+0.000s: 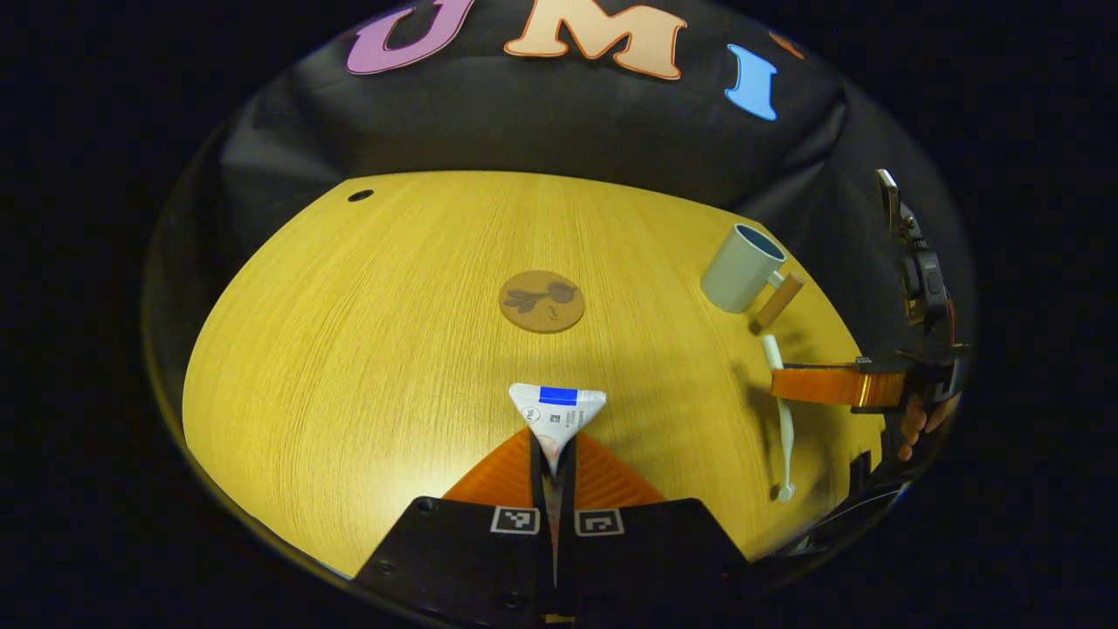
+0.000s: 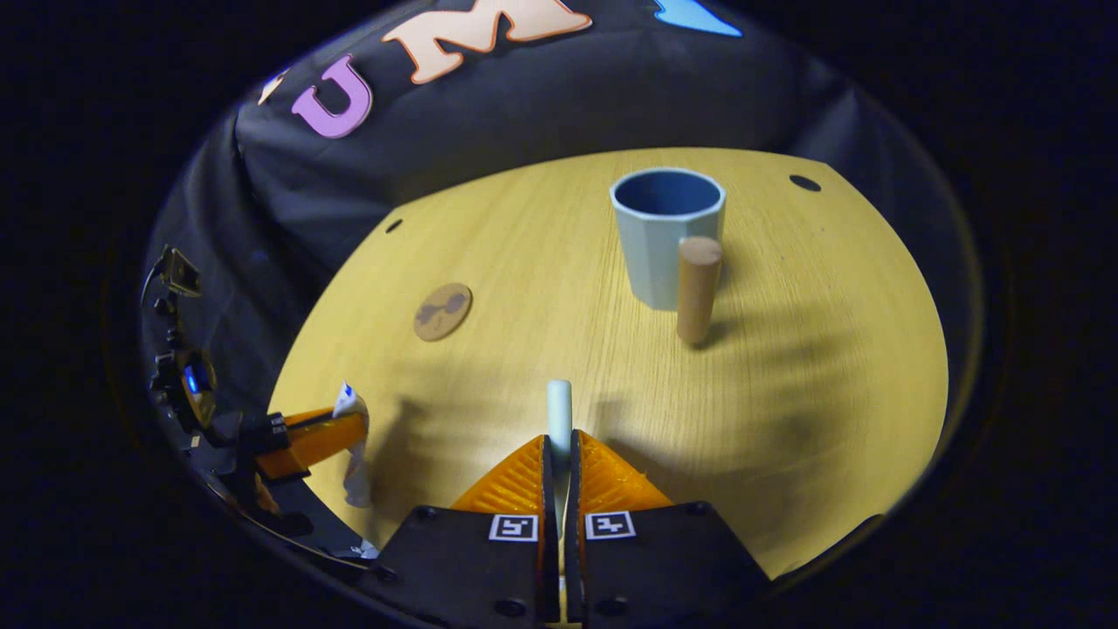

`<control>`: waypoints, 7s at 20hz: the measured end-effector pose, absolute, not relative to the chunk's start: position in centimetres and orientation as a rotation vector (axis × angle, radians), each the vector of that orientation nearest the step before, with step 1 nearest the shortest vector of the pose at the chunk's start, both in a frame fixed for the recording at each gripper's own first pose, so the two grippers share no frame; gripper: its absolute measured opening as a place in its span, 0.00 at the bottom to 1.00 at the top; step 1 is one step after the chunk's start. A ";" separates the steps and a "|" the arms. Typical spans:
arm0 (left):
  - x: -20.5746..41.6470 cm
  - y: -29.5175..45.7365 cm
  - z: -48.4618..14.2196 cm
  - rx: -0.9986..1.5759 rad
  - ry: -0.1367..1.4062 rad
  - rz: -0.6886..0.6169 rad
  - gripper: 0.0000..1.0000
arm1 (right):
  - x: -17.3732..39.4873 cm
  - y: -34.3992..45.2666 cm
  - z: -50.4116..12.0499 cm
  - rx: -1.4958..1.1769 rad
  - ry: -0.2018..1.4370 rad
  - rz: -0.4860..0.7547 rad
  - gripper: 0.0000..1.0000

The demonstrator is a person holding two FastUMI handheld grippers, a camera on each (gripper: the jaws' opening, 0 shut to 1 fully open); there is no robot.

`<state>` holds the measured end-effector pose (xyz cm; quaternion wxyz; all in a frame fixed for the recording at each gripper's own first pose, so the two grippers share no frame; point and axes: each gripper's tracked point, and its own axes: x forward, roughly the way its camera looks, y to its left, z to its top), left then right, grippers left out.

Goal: Put the toothbrush and toothpaste on the desktop into the cup, then pick up the cup and place it on the coaster on the desktop.

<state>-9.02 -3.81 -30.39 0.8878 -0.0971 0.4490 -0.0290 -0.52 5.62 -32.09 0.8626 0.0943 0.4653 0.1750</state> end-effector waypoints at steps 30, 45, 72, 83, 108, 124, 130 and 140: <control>-10.0 -1.8 -19.1 -0.203 0.686 0.012 0.00 | 23.1 -1.3 -18.2 0.299 0.332 0.110 0.07; -7.6 -3.6 -17.8 -0.193 0.644 -0.033 0.00 | 19.5 -2.5 -22.8 0.229 0.414 0.106 0.96; 13.2 -22.8 -12.6 -0.201 0.388 -0.436 0.00 | 4.5 -11.5 -25.0 0.140 0.557 0.046 0.99; 16.1 -26.9 -16.9 -0.271 0.454 -0.399 0.00 | 2.7 -14.5 -25.9 0.158 0.583 0.008 0.99; 2.9 -6.9 -16.9 -0.136 0.408 -0.081 0.95 | 8.9 -3.3 -25.0 0.039 0.943 0.262 0.94; -6.7 6.1 -21.2 -0.216 0.519 0.161 0.95 | 12.5 -1.2 -34.1 -0.201 1.351 0.200 0.87; -8.2 9.2 -21.7 -0.226 0.533 0.222 0.96 | 12.2 -0.9 -36.1 -0.248 1.423 0.201 0.74; -7.5 10.6 -22.1 -0.222 0.544 0.204 0.95 | 11.4 0.4 -36.0 -0.292 1.424 0.225 0.30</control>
